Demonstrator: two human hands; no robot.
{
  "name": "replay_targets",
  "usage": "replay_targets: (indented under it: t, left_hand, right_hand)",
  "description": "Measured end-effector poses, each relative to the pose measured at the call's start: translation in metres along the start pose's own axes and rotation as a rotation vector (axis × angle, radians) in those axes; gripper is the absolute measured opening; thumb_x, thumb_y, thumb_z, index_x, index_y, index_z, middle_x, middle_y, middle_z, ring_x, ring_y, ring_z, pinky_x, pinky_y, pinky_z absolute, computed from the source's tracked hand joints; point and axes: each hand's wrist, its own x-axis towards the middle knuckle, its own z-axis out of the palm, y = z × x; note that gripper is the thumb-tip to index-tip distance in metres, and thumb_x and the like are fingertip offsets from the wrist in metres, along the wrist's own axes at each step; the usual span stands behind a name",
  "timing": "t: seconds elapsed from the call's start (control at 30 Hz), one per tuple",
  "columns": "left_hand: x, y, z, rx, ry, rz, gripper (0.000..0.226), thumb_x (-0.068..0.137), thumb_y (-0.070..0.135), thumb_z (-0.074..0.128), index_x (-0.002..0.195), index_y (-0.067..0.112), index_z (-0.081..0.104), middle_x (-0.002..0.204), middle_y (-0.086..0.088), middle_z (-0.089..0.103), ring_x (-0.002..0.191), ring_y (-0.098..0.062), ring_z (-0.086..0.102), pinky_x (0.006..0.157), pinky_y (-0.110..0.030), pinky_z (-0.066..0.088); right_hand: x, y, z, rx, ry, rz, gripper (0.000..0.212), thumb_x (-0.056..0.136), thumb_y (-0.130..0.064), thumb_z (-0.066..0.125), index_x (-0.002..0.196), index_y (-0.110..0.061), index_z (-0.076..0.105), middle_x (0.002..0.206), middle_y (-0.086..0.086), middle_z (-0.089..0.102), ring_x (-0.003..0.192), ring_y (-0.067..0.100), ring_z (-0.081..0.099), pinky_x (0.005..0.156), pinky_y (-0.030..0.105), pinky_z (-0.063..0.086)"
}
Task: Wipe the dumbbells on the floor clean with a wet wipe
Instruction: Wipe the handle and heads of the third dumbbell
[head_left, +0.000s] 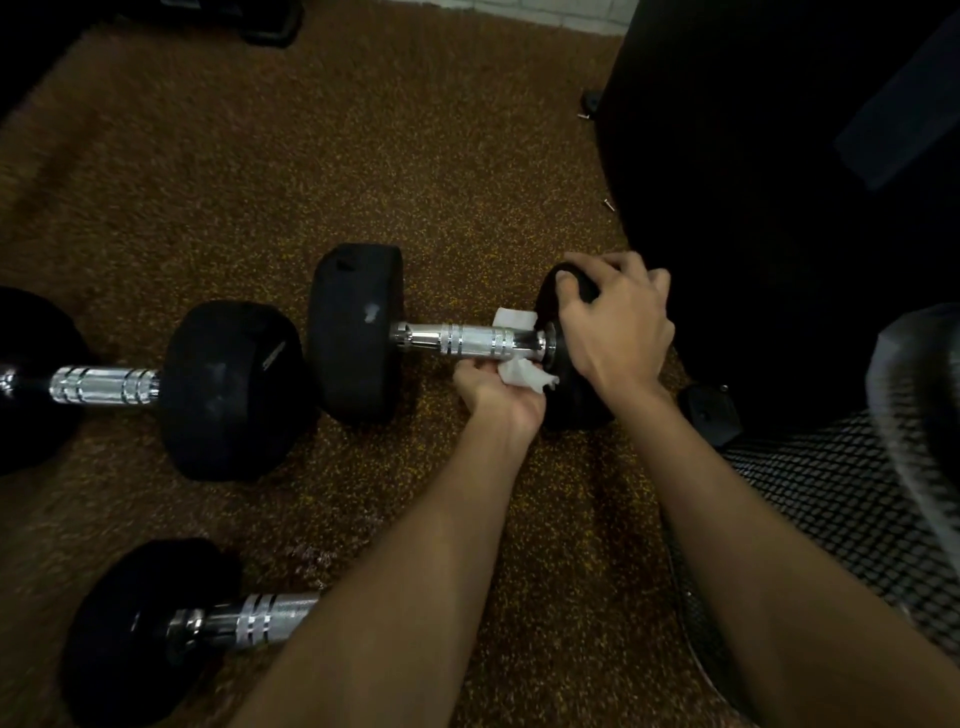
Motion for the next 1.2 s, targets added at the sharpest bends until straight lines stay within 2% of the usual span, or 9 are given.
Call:
replay_targets:
  t: [0.27, 0.4, 0.5, 0.6, 0.73, 0.87, 0.93, 1.07, 1.2]
  left_hand:
    - [-0.020, 0.012, -0.021, 0.082, -0.041, -0.087, 0.033, 0.100, 0.002, 0.032, 0.126, -0.012, 0.047, 0.125, -0.028, 0.052, 0.126, -0.033, 0.047, 0.113, -0.037, 0.032]
    - [-0.012, 0.022, -0.013, 0.023, 0.007, -0.032, 0.023, 0.098, -0.006, 0.031, 0.098, -0.011, 0.054, 0.107, -0.027, 0.053, 0.095, -0.032, 0.056, 0.111, -0.038, 0.033]
    - [-0.011, 0.029, -0.016, -0.001, 0.016, -0.001, 0.033, 0.097, -0.007, 0.030, 0.125, -0.011, 0.048, 0.134, -0.028, 0.047, 0.123, -0.034, 0.049, 0.111, -0.042, 0.032]
    - [-0.019, 0.034, -0.019, 0.003, -0.001, 0.013, 0.031, 0.098, -0.006, 0.031, 0.123, -0.006, 0.049, 0.137, -0.025, 0.047, 0.128, -0.032, 0.048, 0.106, -0.041, 0.037]
    - [-0.020, 0.051, -0.022, 0.360, 0.047, -0.044, 0.036, 0.099, -0.003, 0.030, 0.132, -0.008, 0.043, 0.131, -0.024, 0.051, 0.121, -0.030, 0.053, 0.097, -0.037, 0.043]
    - [-0.046, 0.064, -0.012, 0.794, 0.060, -0.033, 0.027, 0.098, -0.001, 0.035, 0.116, -0.003, 0.056, 0.099, -0.021, 0.063, 0.077, -0.023, 0.062, 0.077, -0.034, 0.052]
    - [-0.065, 0.065, -0.009, 1.079, 0.066, 0.183, 0.024, 0.096, 0.002, 0.042, 0.108, 0.003, 0.062, 0.103, -0.015, 0.064, 0.079, -0.021, 0.062, 0.075, -0.034, 0.053]
    - [-0.077, 0.068, -0.003, 1.755, -0.030, 0.914, 0.040, 0.095, 0.005, 0.041, 0.133, 0.015, 0.053, 0.122, -0.006, 0.060, 0.095, -0.017, 0.063, 0.081, -0.025, 0.051]
    - [-0.040, 0.070, -0.004, 2.386, -0.085, 1.096, 0.057, 0.091, -0.003, 0.045, 0.145, 0.004, 0.028, 0.139, -0.020, 0.042, 0.128, -0.033, 0.044, 0.107, -0.037, 0.039]
  right_hand:
    - [0.001, 0.000, 0.000, -0.012, 0.002, 0.009, 0.038, 0.092, -0.048, 0.044, 0.125, -0.039, 0.060, 0.128, -0.006, 0.052, 0.122, 0.022, 0.040, 0.085, 0.037, 0.040]
    - [-0.001, 0.000, -0.001, -0.003, 0.001, 0.003, 0.038, 0.092, -0.047, 0.044, 0.125, -0.039, 0.060, 0.128, -0.007, 0.052, 0.122, 0.021, 0.040, 0.085, 0.037, 0.040]
    - [-0.003, 0.000, -0.001, -0.008, 0.002, -0.001, 0.038, 0.092, -0.048, 0.044, 0.126, -0.039, 0.059, 0.129, -0.007, 0.051, 0.123, 0.022, 0.040, 0.086, 0.038, 0.041]
    - [-0.002, 0.001, 0.000, -0.012, 0.003, 0.003, 0.039, 0.092, -0.048, 0.044, 0.126, -0.038, 0.059, 0.129, -0.007, 0.051, 0.123, 0.021, 0.040, 0.087, 0.038, 0.042]
    - [0.000, 0.001, 0.000, -0.007, -0.013, 0.004, 0.039, 0.092, -0.048, 0.044, 0.126, -0.038, 0.059, 0.129, -0.007, 0.051, 0.122, 0.022, 0.039, 0.087, 0.038, 0.042]
    - [0.003, -0.001, -0.002, 0.020, -0.035, 0.019, 0.038, 0.091, -0.049, 0.046, 0.125, -0.040, 0.060, 0.129, -0.007, 0.051, 0.123, 0.022, 0.039, 0.088, 0.040, 0.041]
    - [0.003, -0.002, -0.003, 0.021, -0.040, 0.025, 0.038, 0.091, -0.049, 0.045, 0.125, -0.040, 0.060, 0.130, -0.007, 0.051, 0.124, 0.022, 0.038, 0.089, 0.040, 0.041]
    - [0.002, -0.002, -0.003, 0.017, -0.038, 0.022, 0.038, 0.091, -0.048, 0.045, 0.125, -0.039, 0.060, 0.130, -0.007, 0.052, 0.124, 0.022, 0.039, 0.090, 0.040, 0.042]
    - [0.001, -0.001, -0.003, 0.013, -0.028, 0.020, 0.038, 0.091, -0.048, 0.045, 0.126, -0.039, 0.060, 0.130, -0.008, 0.052, 0.124, 0.022, 0.039, 0.089, 0.040, 0.042]
